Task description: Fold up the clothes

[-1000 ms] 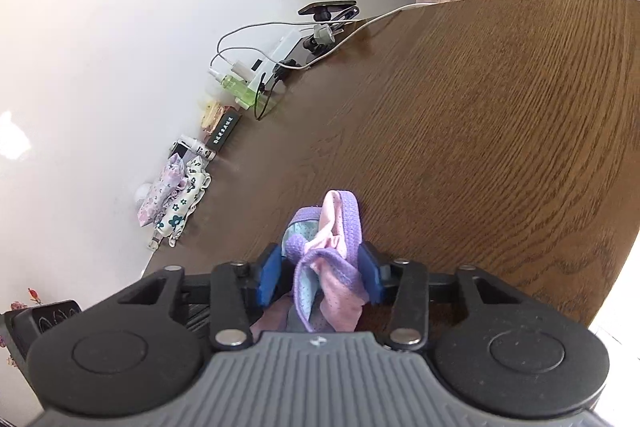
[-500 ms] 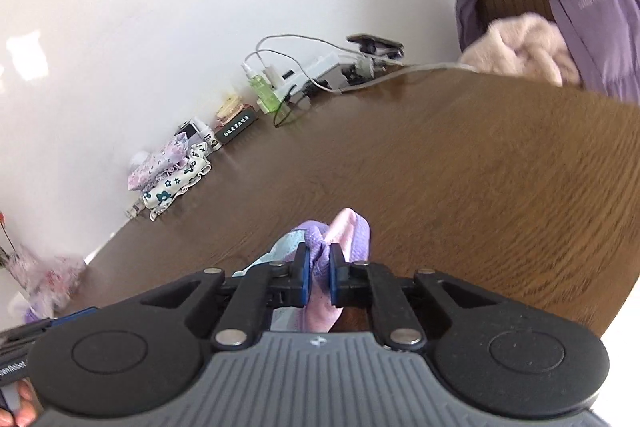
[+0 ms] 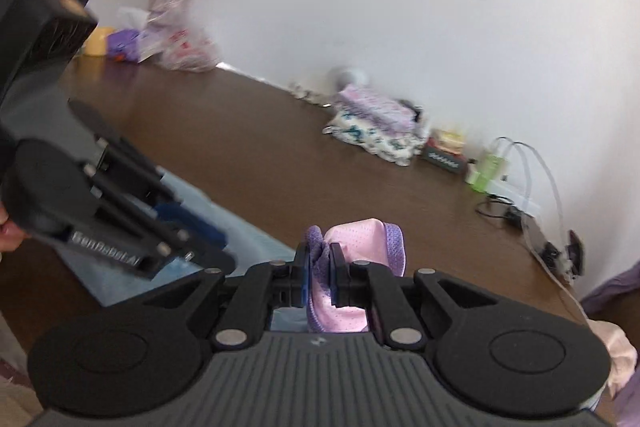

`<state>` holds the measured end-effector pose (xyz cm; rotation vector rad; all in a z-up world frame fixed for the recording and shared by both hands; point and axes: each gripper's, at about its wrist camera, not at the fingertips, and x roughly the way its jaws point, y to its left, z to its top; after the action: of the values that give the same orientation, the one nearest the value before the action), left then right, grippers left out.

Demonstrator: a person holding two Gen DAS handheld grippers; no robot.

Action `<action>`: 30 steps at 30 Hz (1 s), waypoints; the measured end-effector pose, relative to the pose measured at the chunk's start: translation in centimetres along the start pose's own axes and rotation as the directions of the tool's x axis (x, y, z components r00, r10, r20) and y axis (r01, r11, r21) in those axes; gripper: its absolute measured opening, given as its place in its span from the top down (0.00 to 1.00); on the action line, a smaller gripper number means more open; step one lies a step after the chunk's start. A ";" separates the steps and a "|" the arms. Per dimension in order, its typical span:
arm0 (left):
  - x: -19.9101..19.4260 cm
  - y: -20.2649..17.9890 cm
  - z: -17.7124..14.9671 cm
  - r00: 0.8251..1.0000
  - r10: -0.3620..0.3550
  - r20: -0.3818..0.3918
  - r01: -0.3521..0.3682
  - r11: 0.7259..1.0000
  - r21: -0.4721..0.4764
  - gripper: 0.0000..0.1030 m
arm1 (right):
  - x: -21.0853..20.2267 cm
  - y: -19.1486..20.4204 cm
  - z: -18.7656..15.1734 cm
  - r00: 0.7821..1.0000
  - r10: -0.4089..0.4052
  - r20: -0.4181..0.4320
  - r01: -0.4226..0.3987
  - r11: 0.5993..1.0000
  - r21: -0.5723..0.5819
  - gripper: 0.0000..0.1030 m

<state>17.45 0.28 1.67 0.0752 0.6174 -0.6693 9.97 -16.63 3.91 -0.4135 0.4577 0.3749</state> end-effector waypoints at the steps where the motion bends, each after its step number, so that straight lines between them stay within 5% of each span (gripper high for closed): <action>1: -0.7 0.3 -0.3 1.000 0.013 0.004 -0.013 1.000 -0.009 0.85 | 0.7 1.1 -0.1 1.000 0.018 -0.012 -0.018 1.000 -0.012 0.92; 6: -2.0 1.9 -2.2 0.997 0.066 -0.037 -0.068 0.997 -0.048 0.85 | 2.0 3.8 -0.9 0.998 0.042 -0.051 -0.044 0.999 -0.027 0.92; 13: -2.2 3.0 -3.0 0.998 0.045 -0.038 -0.048 0.993 -0.104 0.84 | 2.4 4.3 -0.8 0.997 0.062 -0.050 -0.063 0.998 -0.015 0.91; 15: -2.5 3.1 -2.7 0.999 0.043 -0.031 -0.047 0.993 -0.111 0.77 | 2.3 4.0 -1.1 0.995 0.085 -0.055 -0.083 0.996 0.033 0.87; 18: -3.3 3.1 -1.4 0.999 0.039 0.001 -0.039 0.995 -0.096 0.73 | 0.2 2.5 -1.3 0.985 0.170 -0.010 -0.166 0.974 0.157 0.60; 23: -2.8 1.6 3.3 0.998 -0.029 0.056 0.026 0.998 0.052 0.66 | -4.4 -0.3 -1.5 0.970 0.234 0.066 -0.243 0.932 0.270 0.51; 26: -0.3 -0.4 6.1 0.995 -0.097 0.009 0.093 0.976 0.195 0.66 | -5.7 -1.8 -2.2 0.990 0.139 0.027 -0.141 0.950 0.277 0.51; 30: 4.3 -3.4 7.8 0.983 -0.142 -0.115 0.176 0.909 0.378 0.66 | -5.3 -4.0 -4.2 0.997 0.058 -0.047 -0.038 0.937 0.348 0.52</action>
<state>22.05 -6.79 6.05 0.4283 0.5687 -0.9457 5.81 -23.34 4.28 -0.0691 0.5784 0.3221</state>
